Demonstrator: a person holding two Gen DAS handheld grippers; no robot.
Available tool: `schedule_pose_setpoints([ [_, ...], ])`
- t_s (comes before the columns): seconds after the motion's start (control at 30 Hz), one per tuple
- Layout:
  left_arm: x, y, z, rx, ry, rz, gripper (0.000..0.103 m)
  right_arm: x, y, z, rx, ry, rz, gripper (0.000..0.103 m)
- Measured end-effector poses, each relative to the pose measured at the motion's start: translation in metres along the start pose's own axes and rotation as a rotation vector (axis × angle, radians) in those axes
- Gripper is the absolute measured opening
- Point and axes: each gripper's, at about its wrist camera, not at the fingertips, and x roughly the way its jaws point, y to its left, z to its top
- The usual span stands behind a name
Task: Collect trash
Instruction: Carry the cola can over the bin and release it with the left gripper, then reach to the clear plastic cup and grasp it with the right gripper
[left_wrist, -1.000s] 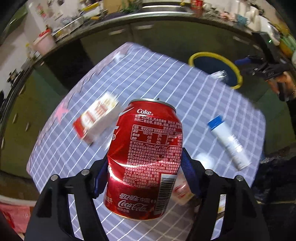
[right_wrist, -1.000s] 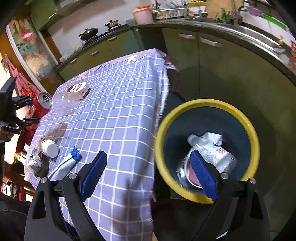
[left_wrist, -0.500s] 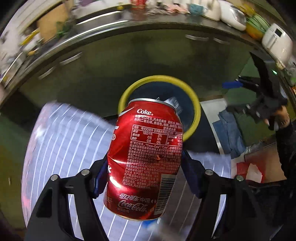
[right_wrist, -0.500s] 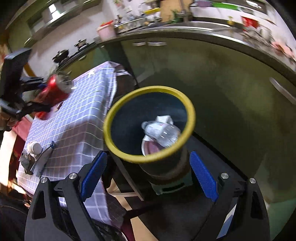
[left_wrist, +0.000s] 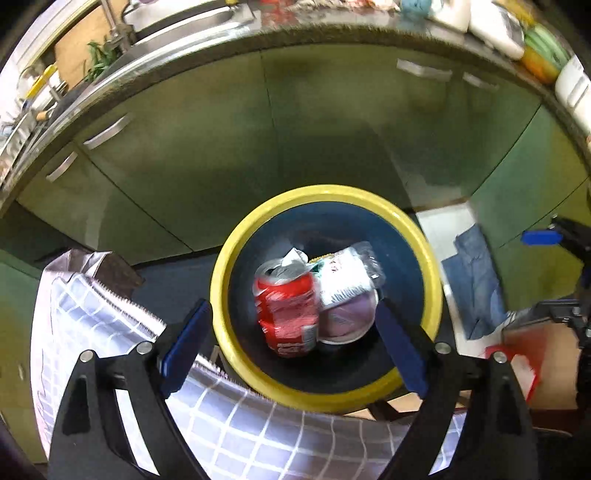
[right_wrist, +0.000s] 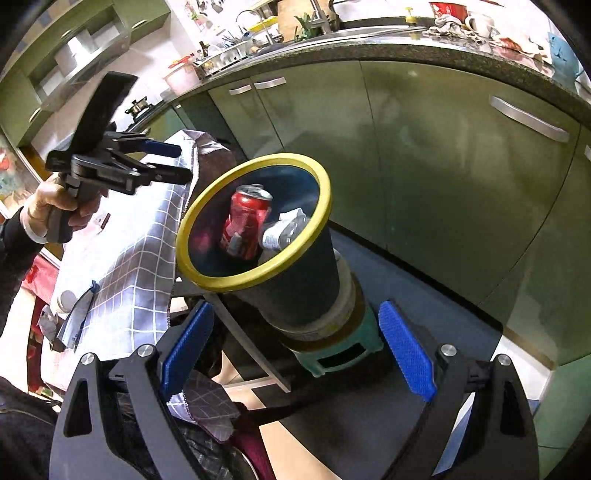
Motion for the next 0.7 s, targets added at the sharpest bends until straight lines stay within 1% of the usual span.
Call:
schedule_pose_setpoints([
  [0.1, -0.034, 0.006, -0.02, -0.008, -0.052, 0.017, 0.085, 0.003, 0.005, 0.001, -0.012, 0.003, 0.007, 0.09],
  [0.13, -0.049, 0.008, -0.029, -0.026, -0.073, 0.017, 0.085, 0.005, 0.008, 0.003, -0.015, 0.004, 0.01, 0.09],
  [0.2, -0.074, 0.017, -0.049, -0.076, -0.109, 0.017, 0.086, 0.008, 0.02, 0.004, -0.033, 0.005, 0.025, 0.09],
  [0.3, -0.114, 0.033, -0.089, -0.162, -0.157, 0.041, 0.09, 0.013, 0.045, 0.007, -0.078, 0.012, 0.052, 0.09],
  [0.33, -0.129, 0.038, -0.106, -0.194, -0.176, 0.053, 0.09, 0.016, 0.058, 0.008, -0.105, 0.022, 0.062, 0.09],
  [0.37, -0.137, 0.041, -0.117, -0.21, -0.187, 0.064, 0.09, 0.018, 0.071, 0.01, -0.131, 0.029, 0.068, 0.09],
  [0.43, -0.163, 0.05, -0.152, -0.256, -0.215, 0.109, 0.09, 0.022, 0.095, 0.011, -0.184, 0.041, 0.088, 0.09],
  [0.47, -0.17, 0.053, -0.162, -0.271, -0.219, 0.125, 0.09, 0.024, 0.113, 0.011, -0.228, 0.05, 0.112, 0.09],
  [0.5, -0.181, 0.058, -0.183, -0.303, -0.229, 0.153, 0.091, 0.026, 0.129, 0.012, -0.273, 0.057, 0.134, 0.09],
  [0.53, -0.19, 0.061, -0.198, -0.327, -0.236, 0.164, 0.091, 0.028, 0.148, 0.012, -0.324, 0.066, 0.159, 0.09],
  [0.6, -0.206, 0.068, -0.233, -0.39, -0.254, 0.181, 0.091, 0.034, 0.179, 0.01, -0.388, 0.086, 0.201, 0.09],
  [0.63, -0.211, 0.069, -0.245, -0.413, -0.257, 0.189, 0.091, 0.039, 0.2, 0.01, -0.428, 0.102, 0.227, 0.09],
  [0.7, -0.222, 0.073, -0.279, -0.477, -0.256, 0.215, 0.091, 0.046, 0.229, 0.01, -0.496, 0.114, 0.261, 0.09],
])
